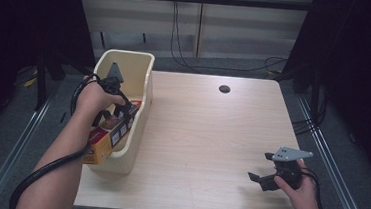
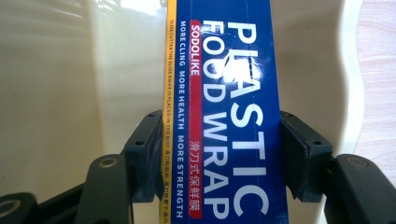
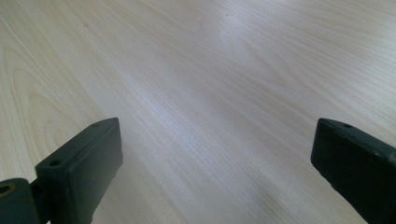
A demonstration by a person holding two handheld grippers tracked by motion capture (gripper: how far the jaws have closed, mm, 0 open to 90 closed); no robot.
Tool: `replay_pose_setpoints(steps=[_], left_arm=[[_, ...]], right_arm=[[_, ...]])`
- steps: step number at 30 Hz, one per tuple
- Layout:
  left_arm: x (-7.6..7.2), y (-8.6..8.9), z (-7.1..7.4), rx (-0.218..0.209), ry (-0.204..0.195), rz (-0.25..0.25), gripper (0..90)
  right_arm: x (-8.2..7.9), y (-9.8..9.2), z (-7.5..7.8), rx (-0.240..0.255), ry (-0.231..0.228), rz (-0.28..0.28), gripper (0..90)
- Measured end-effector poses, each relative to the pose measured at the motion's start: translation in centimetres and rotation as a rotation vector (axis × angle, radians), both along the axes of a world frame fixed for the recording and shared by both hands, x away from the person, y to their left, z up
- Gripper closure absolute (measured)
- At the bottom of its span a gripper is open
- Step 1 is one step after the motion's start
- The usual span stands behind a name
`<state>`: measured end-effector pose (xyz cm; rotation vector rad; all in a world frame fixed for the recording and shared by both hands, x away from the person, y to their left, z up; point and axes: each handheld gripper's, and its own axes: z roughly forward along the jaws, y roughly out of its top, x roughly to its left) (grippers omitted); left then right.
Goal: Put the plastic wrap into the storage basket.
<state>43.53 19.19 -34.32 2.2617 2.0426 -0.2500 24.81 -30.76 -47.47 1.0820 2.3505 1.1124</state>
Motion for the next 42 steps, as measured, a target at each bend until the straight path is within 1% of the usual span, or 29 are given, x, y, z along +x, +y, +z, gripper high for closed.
replay_pose_setpoints(steps=[5,6,7,8,9,17,20,24,27,33,34,35,36,37,38,39,40,41,42], left_arm=[[0.0,0.0,-0.2,-0.001,0.004,-0.003,39.9],[0.0,0.0,-0.3,-0.001,0.001,0.003,39.9],[-0.1,-0.1,-0.4,0.008,-0.017,0.010,39.9],[0.0,0.0,-0.3,-0.007,0.003,0.000,39.8],[0.0,0.0,-0.4,-0.003,0.005,-0.004,39.8],[0.0,0.0,-0.5,-0.002,-0.001,-0.004,39.7],[-0.1,0.1,-0.5,-0.013,0.003,0.000,39.6],[-0.2,0.0,-0.5,-0.012,-0.006,0.004,39.3],[-0.2,0.0,-0.5,-0.013,-0.006,0.004,39.0],[-0.1,0.1,-0.4,-0.037,-0.002,-0.009,36.9],[-0.1,0.1,-0.1,-0.053,-0.022,0.000,36.3],[-0.1,0.1,-0.1,-0.053,-0.022,0.000,34.9],[-0.1,0.3,0.4,-0.061,-0.039,0.012,33.1],[-0.1,0.3,0.6,-0.054,-0.049,0.012,32.2],[-0.1,0.3,0.6,-0.054,-0.049,0.012,30.3],[-0.1,0.3,0.8,-0.055,-0.058,0.013,30.3],[-0.2,0.4,1.2,-0.049,-0.068,0.011,26.4],[-0.2,0.4,1.2,-0.049,-0.068,0.011,25.2],[-0.2,0.4,1.4,-0.057,-0.077,0.020,25.2]], right_arm=[[0.0,0.0,0.0,0.000,0.001,-0.003,1.9],[0.0,0.0,0.0,0.000,0.001,0.000,1.9],[0.0,0.0,0.0,0.000,0.001,0.000,1.9],[0.0,0.0,0.0,0.000,0.001,0.000,1.9],[0.0,0.0,0.0,-0.001,0.000,-0.002,1.9],[0.0,0.0,0.0,0.000,0.006,0.003,1.9],[0.0,0.0,0.0,-0.002,0.004,0.000,2.0],[0.0,0.1,0.0,-0.003,0.001,-0.001,2.0],[0.0,0.0,0.0,-0.003,0.000,-0.001,2.0],[0.0,0.0,0.0,-0.002,-0.001,-0.001,2.0],[0.0,0.0,0.0,-0.002,0.002,-0.002,2.0],[0.0,0.0,0.0,-0.004,0.000,-0.002,2.0],[-0.1,0.0,0.0,-0.004,0.000,-0.003,1.9],[-0.1,0.0,0.0,-0.002,0.001,-0.002,2.0],[-0.1,0.0,0.0,-0.002,0.001,-0.002,2.0],[-0.1,0.0,0.1,-0.002,0.001,-0.002,2.0],[-0.1,0.0,0.1,-0.001,0.001,-0.003,2.0],[-0.1,0.0,0.1,-0.001,0.001,-0.003,2.0],[-0.1,0.0,0.1,0.000,0.002,-0.003,2.0]])
